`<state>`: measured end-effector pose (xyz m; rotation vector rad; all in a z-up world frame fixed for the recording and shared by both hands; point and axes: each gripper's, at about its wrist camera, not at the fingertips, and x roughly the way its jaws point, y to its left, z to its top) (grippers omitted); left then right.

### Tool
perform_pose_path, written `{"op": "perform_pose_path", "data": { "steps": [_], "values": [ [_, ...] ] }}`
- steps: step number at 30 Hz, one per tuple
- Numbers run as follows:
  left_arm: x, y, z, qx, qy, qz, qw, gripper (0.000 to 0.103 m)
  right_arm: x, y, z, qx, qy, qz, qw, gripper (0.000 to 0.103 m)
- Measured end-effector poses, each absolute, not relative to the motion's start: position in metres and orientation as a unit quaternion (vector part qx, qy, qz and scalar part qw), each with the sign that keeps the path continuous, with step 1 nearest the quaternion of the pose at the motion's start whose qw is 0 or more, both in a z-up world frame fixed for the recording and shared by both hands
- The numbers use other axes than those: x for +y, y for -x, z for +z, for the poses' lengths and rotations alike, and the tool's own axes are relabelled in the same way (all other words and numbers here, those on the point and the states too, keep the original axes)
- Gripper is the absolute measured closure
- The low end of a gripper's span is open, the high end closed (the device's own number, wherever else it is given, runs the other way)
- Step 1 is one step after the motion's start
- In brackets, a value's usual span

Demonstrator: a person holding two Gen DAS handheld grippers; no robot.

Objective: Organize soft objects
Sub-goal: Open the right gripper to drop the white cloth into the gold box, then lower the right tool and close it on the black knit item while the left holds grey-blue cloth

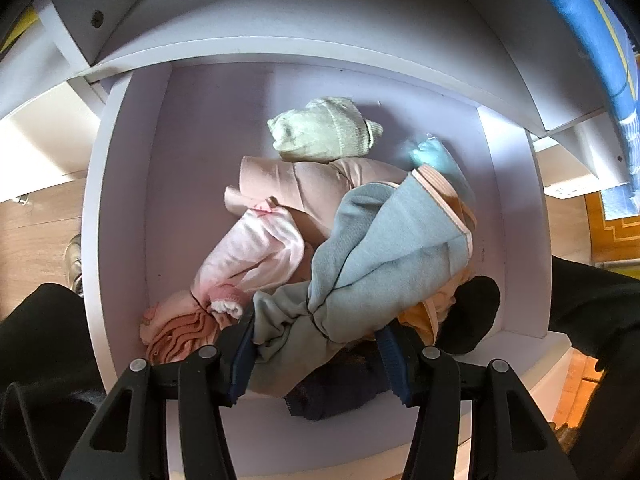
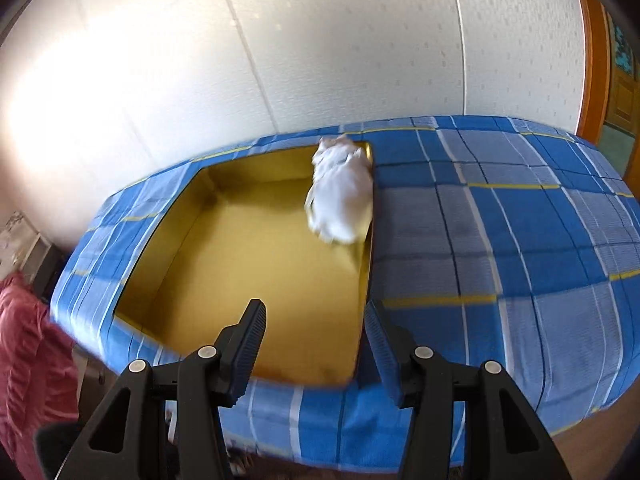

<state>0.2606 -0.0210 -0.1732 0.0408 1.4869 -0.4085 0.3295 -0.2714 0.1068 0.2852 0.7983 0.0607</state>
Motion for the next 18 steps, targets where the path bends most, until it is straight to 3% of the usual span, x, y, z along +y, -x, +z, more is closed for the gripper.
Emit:
{"op": "perform_pose_path", "data": {
  "steps": [9, 18],
  "values": [
    [-0.020, -0.260, -0.172, 0.672, -0.018, -0.177, 0.719, 0.048, -0.238, -0.252, 0.048, 0.404, -0.087, 0.089, 0.906, 0.051],
    [-0.014, -0.258, -0.165, 0.668, -0.014, -0.172, 0.724, 0.048, -0.199, -0.250, -0.066, 0.573, -0.045, 0.133, 0.807, 0.051]
  ]
}}
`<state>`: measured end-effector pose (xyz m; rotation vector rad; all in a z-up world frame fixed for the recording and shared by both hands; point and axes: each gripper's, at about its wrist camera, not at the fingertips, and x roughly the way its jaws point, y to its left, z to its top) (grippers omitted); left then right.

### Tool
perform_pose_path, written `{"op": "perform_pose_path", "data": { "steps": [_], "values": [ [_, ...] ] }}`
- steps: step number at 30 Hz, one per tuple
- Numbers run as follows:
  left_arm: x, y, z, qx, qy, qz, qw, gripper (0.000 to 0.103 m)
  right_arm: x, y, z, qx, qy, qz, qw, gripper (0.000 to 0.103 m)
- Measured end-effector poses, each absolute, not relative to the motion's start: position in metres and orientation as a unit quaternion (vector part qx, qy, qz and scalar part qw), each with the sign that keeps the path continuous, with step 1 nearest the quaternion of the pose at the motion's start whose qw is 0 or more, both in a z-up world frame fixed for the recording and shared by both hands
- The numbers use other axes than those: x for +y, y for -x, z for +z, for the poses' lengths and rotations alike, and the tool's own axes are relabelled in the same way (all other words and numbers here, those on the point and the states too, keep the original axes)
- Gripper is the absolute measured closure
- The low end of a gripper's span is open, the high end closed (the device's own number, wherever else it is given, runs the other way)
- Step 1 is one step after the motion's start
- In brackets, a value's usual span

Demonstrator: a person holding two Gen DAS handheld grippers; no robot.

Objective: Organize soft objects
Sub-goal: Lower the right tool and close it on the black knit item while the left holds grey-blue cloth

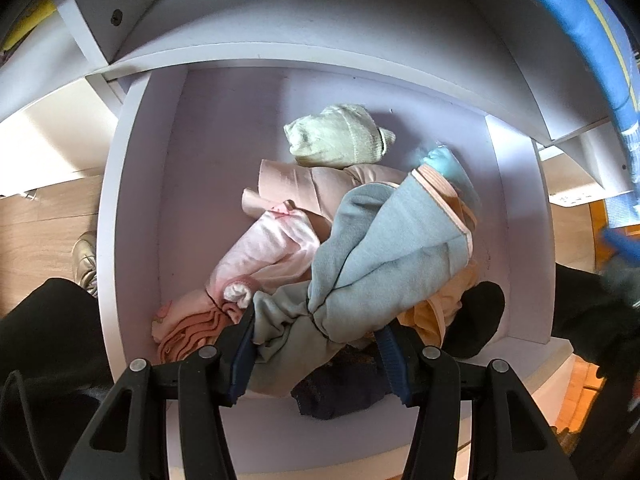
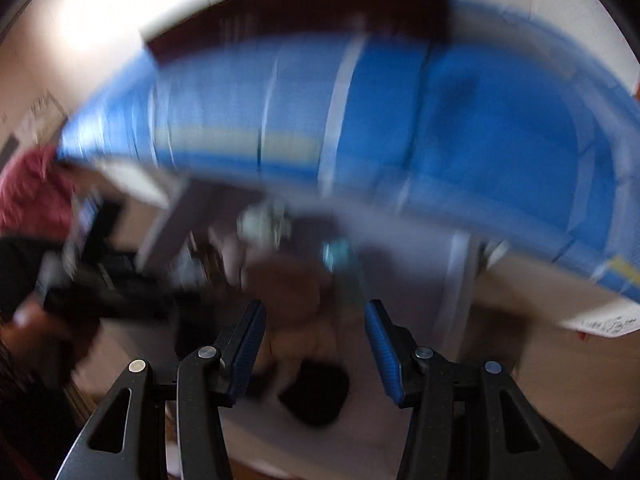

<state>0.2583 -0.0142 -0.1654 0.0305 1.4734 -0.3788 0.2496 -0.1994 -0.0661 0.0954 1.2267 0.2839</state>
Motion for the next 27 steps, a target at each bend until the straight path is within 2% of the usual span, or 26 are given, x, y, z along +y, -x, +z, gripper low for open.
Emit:
{"op": "perform_pose_path", "data": {
  "steps": [3, 10, 27],
  "values": [
    [-0.011, -0.258, -0.159, 0.662, -0.016, -0.170, 0.730, 0.048, -0.193, -0.251, -0.100, 0.630, -0.054, 0.139, 0.763, 0.051],
    [-0.005, -0.255, -0.152, 0.656, -0.016, -0.165, 0.736, 0.048, -0.204, -0.242, -0.150, 0.702, -0.080, 0.101, 0.701, 0.050],
    [-0.011, -0.252, -0.103, 0.614, -0.023, -0.182, 0.768, 0.048, -0.203, -0.227, -0.219, 0.766, -0.132, 0.063, 0.625, 0.047]
  ]
}}
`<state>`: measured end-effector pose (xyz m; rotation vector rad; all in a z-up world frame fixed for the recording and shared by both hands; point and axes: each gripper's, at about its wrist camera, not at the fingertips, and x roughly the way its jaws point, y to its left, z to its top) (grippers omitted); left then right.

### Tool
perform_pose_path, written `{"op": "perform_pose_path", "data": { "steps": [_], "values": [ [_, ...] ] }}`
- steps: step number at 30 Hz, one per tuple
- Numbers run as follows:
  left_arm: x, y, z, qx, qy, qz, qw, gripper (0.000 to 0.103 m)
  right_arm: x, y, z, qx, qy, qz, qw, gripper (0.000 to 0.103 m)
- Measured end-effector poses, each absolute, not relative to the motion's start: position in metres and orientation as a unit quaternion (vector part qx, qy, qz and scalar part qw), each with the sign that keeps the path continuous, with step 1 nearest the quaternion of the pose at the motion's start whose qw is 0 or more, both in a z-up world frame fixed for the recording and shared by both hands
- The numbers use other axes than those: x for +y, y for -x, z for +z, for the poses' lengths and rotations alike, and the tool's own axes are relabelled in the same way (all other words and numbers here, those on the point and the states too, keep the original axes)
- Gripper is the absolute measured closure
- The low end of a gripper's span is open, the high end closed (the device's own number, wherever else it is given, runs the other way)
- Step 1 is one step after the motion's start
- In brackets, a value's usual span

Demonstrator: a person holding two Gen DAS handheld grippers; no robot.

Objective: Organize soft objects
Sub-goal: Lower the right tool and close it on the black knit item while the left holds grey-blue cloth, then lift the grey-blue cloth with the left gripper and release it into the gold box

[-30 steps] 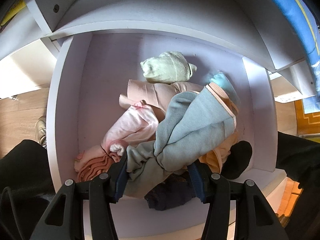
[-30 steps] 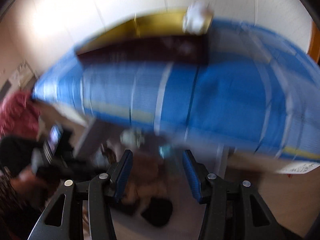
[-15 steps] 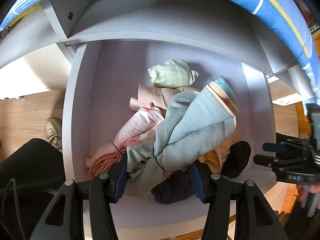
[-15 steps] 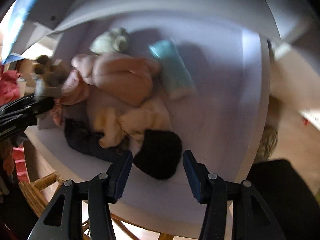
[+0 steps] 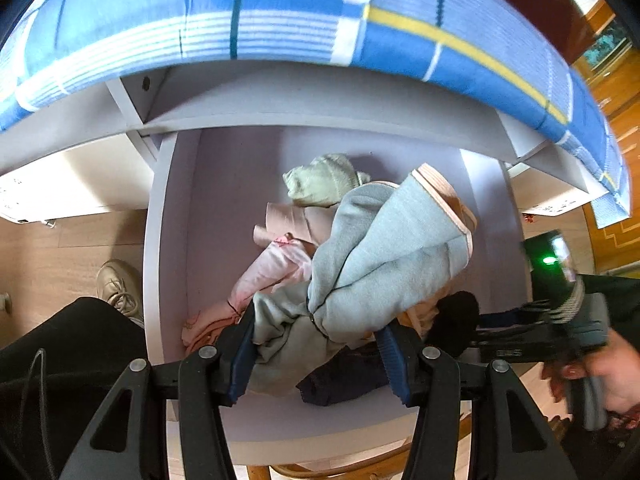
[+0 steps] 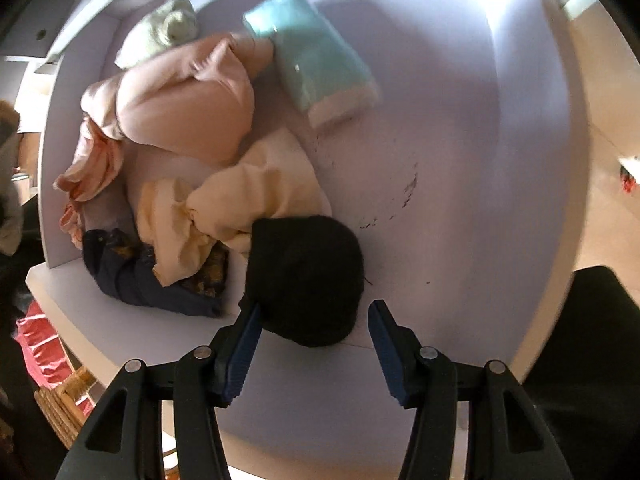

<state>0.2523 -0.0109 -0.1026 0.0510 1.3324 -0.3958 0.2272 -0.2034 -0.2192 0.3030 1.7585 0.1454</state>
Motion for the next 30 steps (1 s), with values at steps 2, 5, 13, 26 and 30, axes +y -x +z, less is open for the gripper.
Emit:
{"op": "perform_pose_path", "data": {
  "steps": [2, 5, 13, 26, 30],
  "values": [
    [-0.011, -0.251, -0.096, 0.610, -0.019, -0.186, 0.770, 0.048, -0.203, -0.227, -0.226, 0.767, -0.145, 0.062, 0.622, 0.047],
    [-0.009, -0.247, -0.083, 0.599, -0.014, -0.195, 0.776, 0.048, -0.199, -0.229, -0.231, 0.766, -0.154, 0.060, 0.621, 0.047],
    [-0.015, -0.236, -0.049, 0.577, -0.013, -0.222, 0.786, 0.048, -0.203, -0.230, -0.227, 0.766, -0.154, 0.060, 0.621, 0.055],
    [-0.032, -0.252, 0.030, 0.543, 0.031, -0.281, 0.791, 0.048, -0.221, -0.243, -0.214, 0.750, -0.107, 0.001, 0.652, 0.060],
    [-0.039, -0.267, 0.060, 0.532, 0.047, -0.294, 0.793, 0.048, -0.218, -0.243, -0.213, 0.750, -0.104, 0.001, 0.653, 0.060]
  ]
}}
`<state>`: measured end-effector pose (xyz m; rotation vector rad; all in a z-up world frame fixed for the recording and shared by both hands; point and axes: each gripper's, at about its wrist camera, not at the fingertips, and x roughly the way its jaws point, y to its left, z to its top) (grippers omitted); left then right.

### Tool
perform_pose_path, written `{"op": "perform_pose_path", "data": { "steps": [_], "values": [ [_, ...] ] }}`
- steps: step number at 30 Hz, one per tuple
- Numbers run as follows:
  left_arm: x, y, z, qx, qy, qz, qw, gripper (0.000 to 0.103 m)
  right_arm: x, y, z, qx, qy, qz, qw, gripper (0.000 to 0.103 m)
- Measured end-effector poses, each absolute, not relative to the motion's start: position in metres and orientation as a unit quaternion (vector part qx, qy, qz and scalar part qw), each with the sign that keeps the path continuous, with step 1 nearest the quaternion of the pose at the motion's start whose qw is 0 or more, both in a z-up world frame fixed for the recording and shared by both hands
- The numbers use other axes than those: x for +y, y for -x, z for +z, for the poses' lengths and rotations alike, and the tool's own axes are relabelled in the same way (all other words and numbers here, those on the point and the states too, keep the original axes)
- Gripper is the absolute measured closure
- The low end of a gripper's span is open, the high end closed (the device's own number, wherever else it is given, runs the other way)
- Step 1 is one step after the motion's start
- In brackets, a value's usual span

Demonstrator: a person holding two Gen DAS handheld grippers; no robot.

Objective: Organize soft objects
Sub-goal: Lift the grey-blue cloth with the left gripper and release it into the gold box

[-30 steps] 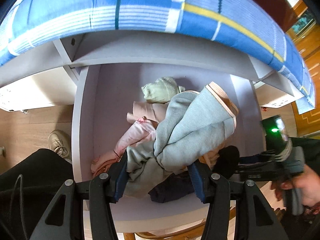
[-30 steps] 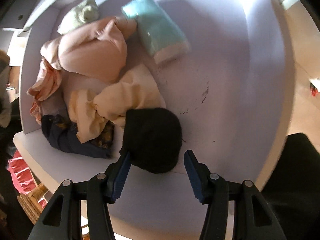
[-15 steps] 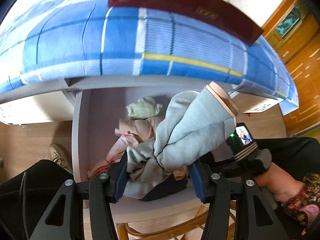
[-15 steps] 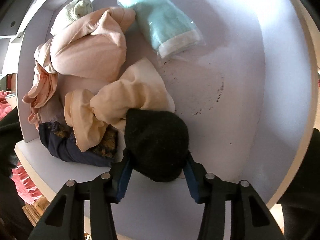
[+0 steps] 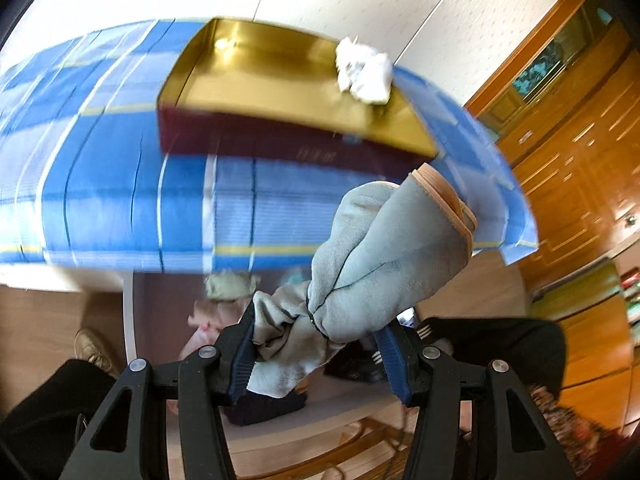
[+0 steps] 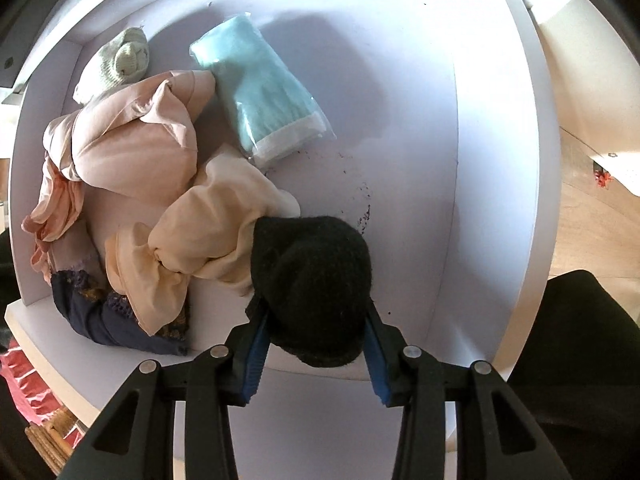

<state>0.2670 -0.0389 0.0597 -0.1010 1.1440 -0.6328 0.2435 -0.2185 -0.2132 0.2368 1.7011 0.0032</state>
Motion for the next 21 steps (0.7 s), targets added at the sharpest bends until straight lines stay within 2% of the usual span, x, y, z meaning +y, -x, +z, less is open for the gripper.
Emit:
{"op": "perform_pose_path", "data": {
  "steps": [10, 21],
  "values": [
    [-0.071, -0.339, 0.125, 0.499, 0.037, -0.286, 0.817, 0.047, -0.227, -0.240, -0.216, 0.750, -0.126, 0.003, 0.649, 0.060],
    [-0.092, -0.455, 0.107, 0.549, 0.065, -0.178, 0.814, 0.047, -0.238, -0.240, -0.220, 0.751, -0.154, 0.005, 0.642, 0.060]
  ]
}}
